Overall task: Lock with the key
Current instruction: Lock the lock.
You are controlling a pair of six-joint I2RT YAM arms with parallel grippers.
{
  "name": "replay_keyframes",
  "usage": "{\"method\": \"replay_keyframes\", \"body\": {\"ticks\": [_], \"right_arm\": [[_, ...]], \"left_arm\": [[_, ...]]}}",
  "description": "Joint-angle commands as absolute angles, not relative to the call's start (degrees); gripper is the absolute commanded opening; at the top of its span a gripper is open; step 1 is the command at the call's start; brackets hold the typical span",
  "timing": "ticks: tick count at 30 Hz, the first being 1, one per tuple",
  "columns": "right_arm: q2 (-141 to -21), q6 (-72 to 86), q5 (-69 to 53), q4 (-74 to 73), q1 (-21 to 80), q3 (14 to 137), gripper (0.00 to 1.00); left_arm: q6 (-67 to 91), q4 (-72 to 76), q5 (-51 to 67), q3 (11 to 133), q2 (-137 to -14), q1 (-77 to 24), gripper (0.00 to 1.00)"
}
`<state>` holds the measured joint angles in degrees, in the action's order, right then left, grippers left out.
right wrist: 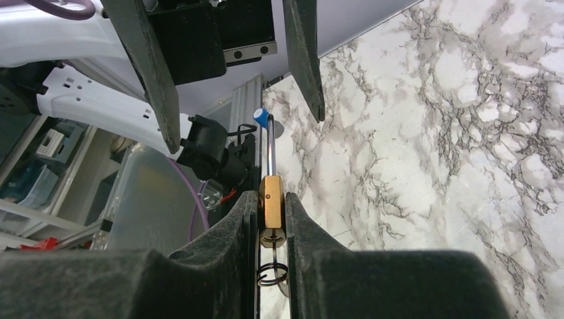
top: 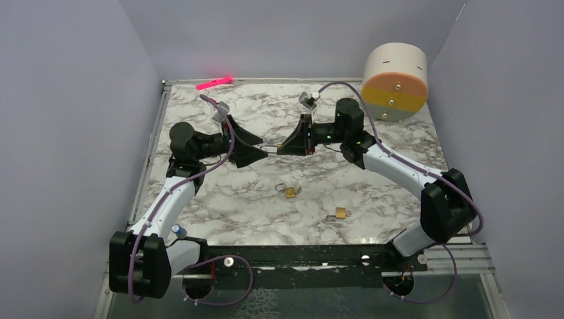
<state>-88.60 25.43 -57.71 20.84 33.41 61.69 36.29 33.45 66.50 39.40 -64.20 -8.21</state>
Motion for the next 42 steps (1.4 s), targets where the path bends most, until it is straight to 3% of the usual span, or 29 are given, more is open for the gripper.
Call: {"method": "replay_keyframes", "body": {"ticks": [1,3,5,9,13,14,15,16,17,24,28,32,37,40,42], "right_arm": [[-86.0,24.5,-57.2,20.7,33.7,64.0,0.01],[-86.2,24.5,-57.1,20.7,33.7,64.2,0.01],[-86.5,24.6,-57.1,20.9,33.7,64.4,0.01],[-86.9,25.3,-56.8,22.2,33.7,64.5,0.01],[-87.4,25.7,-56.9,22.9,33.7,65.4,0.01],[-87.6,25.8,-57.0,23.0,33.7,65.5,0.01],[-87.8,25.8,-57.1,23.1,33.7,65.7,0.01],[-87.9,25.8,-57.2,23.1,33.7,65.9,0.01],[-88.0,25.9,-57.3,23.2,33.7,65.9,0.01],[-88.7,25.6,-57.0,22.6,33.7,66.3,0.01],[-87.7,25.0,-54.9,22.3,33.6,65.5,0.31],[-87.0,25.6,-53.0,24.0,33.6,63.8,0.35],[-87.4,26.5,-53.2,26.0,33.6,63.0,0.3],[-87.8,27.1,-53.9,27.0,33.6,62.9,0.07],[-88.1,27.5,-54.4,27.7,33.6,62.9,0.01]], "left_arm": [[34.7,32.8,67.0,41.5,-63.9,-7.9,0.83],[34.7,32.7,67.1,41.5,-63.9,-7.9,0.8],[34.6,32.7,67.7,41.4,-64.0,-7.9,0.72],[34.9,32.7,68.7,41.4,-64.2,-8.0,0.47],[35.1,32.7,69.2,41.6,-64.7,-8.1,0.42],[35.1,32.7,69.4,41.7,-64.8,-8.2,0.36],[35.0,32.6,69.5,41.7,-64.8,-8.3,0.24],[34.9,32.7,69.4,41.6,-64.7,-8.4,0.04],[35.0,32.6,68.9,41.3,-64.5,-8.5,0.0],[34.1,32.6,65.4,40.1,-61.8,-8.6,0.0],[33.8,32.7,63.4,39.7,-60.8,-8.6,0.0],[33.6,32.6,62.8,39.6,-60.2,-8.7,0.0],[33.7,32.6,62.7,39.5,-60.1,-8.6,0.0],[33.6,32.7,62.5,39.4,-60.1,-8.6,0.0],[33.6,32.7,62.6,39.4,-60.2,-8.7,0.0]]}}
